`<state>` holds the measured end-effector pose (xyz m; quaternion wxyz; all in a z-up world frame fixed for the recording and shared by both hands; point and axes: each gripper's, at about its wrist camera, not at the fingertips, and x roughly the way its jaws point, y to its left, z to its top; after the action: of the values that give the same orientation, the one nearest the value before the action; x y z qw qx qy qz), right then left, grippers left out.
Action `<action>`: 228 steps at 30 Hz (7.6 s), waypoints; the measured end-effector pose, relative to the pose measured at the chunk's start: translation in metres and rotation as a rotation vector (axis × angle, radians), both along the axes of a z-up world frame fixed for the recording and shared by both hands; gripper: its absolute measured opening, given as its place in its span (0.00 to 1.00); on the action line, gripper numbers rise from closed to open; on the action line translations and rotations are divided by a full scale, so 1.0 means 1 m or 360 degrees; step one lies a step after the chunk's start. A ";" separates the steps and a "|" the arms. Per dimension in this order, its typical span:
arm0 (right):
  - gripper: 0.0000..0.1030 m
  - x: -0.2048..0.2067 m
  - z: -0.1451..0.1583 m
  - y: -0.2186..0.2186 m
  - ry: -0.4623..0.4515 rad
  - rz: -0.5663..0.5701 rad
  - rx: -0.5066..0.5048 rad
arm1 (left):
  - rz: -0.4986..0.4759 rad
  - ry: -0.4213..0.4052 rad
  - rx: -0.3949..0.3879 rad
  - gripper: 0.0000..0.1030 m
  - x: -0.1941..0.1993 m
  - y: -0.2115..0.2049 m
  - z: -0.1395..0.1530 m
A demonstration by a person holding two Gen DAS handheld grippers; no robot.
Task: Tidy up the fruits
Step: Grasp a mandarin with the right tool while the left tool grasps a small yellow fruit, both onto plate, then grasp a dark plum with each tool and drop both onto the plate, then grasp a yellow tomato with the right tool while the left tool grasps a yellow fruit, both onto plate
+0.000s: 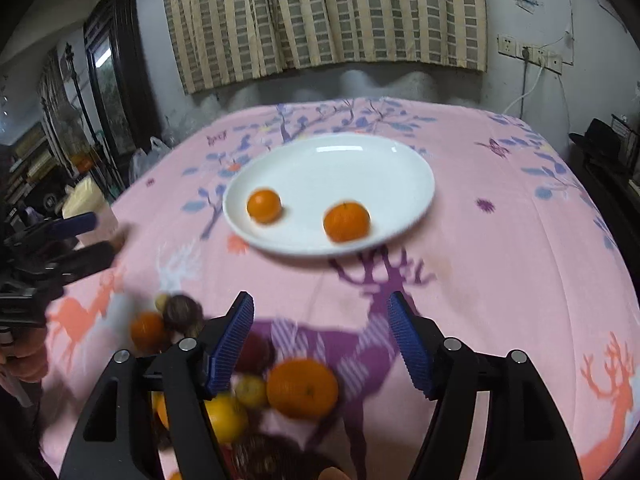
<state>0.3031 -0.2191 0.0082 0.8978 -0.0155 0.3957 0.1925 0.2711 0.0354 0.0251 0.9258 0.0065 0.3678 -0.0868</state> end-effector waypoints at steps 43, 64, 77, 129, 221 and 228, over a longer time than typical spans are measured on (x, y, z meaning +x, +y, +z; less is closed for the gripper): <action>0.42 -0.027 -0.011 -0.025 0.0155 0.0026 0.0332 | -0.0227 0.0344 0.0035 0.32 -0.051 -0.003 -0.080; 0.42 0.092 0.015 -0.012 -0.0018 -0.0142 0.0315 | -0.0154 0.0217 -0.0171 0.24 0.148 -0.045 0.004; 0.57 0.141 -0.010 0.021 0.0072 -0.0021 0.0257 | 0.0084 0.0264 -0.0023 0.76 0.207 -0.031 -0.030; 0.39 -0.100 -0.048 -0.046 0.0560 0.0203 0.0437 | -0.0387 0.0198 -0.0050 0.79 -0.102 -0.053 -0.066; 0.60 -0.119 -0.034 0.016 0.0369 0.0517 0.0141 | 0.0065 0.0003 0.0018 0.95 -0.088 -0.004 -0.045; 0.54 -0.118 -0.042 0.022 0.0383 0.0514 0.0100 | 0.0063 0.0011 -0.0024 0.95 -0.090 -0.002 -0.044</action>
<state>0.1852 -0.1971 -0.0342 0.8016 -0.0275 0.4863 0.3468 0.1809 0.0335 -0.0188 0.9261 -0.0081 0.3705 -0.0713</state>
